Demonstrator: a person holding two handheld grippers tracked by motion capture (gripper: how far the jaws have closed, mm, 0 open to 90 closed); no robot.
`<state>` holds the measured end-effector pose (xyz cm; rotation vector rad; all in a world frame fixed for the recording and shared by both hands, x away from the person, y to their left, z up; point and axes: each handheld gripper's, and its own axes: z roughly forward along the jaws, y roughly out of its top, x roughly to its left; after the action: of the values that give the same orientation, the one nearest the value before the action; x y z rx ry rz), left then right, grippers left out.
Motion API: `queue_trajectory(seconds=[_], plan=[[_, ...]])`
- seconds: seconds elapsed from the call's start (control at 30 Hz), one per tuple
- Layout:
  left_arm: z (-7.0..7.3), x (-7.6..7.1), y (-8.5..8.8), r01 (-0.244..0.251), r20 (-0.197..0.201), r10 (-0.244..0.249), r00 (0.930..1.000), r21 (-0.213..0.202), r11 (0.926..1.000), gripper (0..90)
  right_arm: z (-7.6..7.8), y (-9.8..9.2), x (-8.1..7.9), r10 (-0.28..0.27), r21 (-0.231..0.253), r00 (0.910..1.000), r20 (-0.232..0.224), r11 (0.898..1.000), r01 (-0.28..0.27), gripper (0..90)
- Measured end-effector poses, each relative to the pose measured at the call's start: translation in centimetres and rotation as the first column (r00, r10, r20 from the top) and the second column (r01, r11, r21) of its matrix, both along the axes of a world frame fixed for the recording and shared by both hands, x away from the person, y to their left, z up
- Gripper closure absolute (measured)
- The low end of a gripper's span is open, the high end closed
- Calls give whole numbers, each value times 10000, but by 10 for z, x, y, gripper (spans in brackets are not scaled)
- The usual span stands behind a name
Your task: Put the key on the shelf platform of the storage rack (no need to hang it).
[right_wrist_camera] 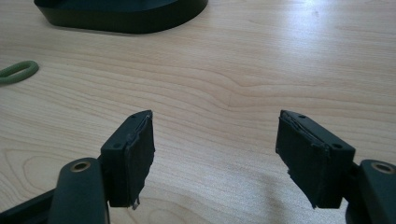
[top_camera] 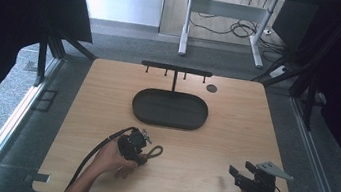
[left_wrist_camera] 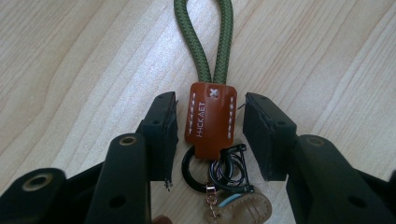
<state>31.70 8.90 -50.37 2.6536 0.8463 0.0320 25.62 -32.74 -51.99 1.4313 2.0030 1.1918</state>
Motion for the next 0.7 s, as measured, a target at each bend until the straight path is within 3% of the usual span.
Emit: queue_trajectory(seconds=[0.23,0.4,0.7], plan=[[-2,-1,-2,6,97,-7,10000,174,9998,580,0,1,0,44,-11,10000,11,10000,-44,283],[-1,-3,-6,96,270,-105,9996,325,9994,653,0,0,0,19,13,10000,15,10000,-19,282],[-1,-5,-8,284,315,-296,9991,375,9989,667,-1,0,0,22,-13,10000,-6,10000,-22,282]])
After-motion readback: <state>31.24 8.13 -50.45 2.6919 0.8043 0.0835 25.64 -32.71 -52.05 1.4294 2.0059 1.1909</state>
